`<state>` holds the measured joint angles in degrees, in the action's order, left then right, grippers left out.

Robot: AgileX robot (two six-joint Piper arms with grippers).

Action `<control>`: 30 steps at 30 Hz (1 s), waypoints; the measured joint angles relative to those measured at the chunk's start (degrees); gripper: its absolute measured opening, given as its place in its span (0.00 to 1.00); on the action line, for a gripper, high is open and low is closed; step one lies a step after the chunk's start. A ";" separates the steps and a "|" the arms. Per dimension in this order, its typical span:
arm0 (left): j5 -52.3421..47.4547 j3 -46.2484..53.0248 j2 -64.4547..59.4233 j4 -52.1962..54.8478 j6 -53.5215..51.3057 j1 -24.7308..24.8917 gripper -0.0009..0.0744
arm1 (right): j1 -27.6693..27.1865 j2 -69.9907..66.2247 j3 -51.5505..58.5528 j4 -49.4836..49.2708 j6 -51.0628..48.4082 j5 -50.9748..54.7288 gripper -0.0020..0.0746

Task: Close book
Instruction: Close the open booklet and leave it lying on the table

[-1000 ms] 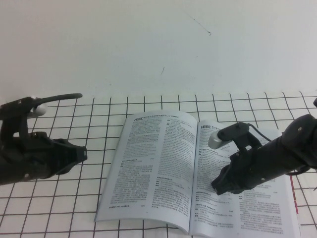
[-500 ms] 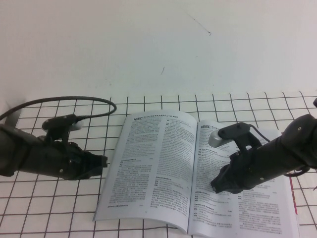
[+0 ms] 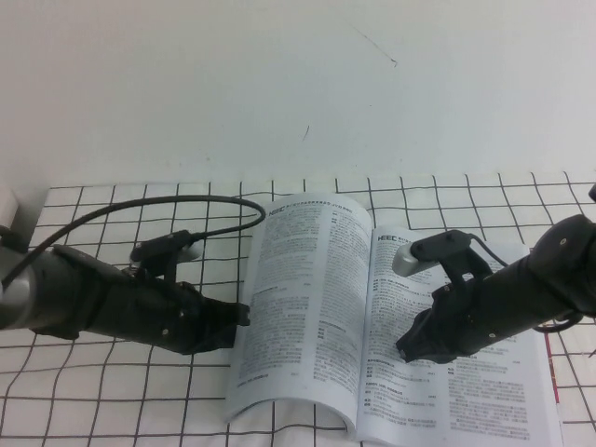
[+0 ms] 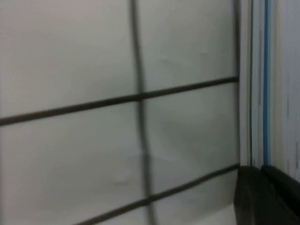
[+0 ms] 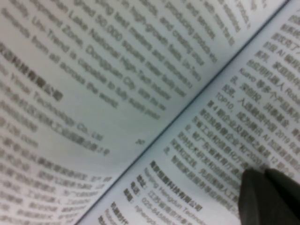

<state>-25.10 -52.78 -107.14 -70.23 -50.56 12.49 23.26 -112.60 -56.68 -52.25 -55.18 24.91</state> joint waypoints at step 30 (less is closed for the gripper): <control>-40.58 0.25 4.90 -27.49 -19.98 5.41 0.01 | -1.44 13.00 1.80 39.61 31.76 6.23 0.02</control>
<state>-65.67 -52.53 -102.24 -97.73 -70.55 17.90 21.82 -99.61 -54.88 -12.64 -23.42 31.14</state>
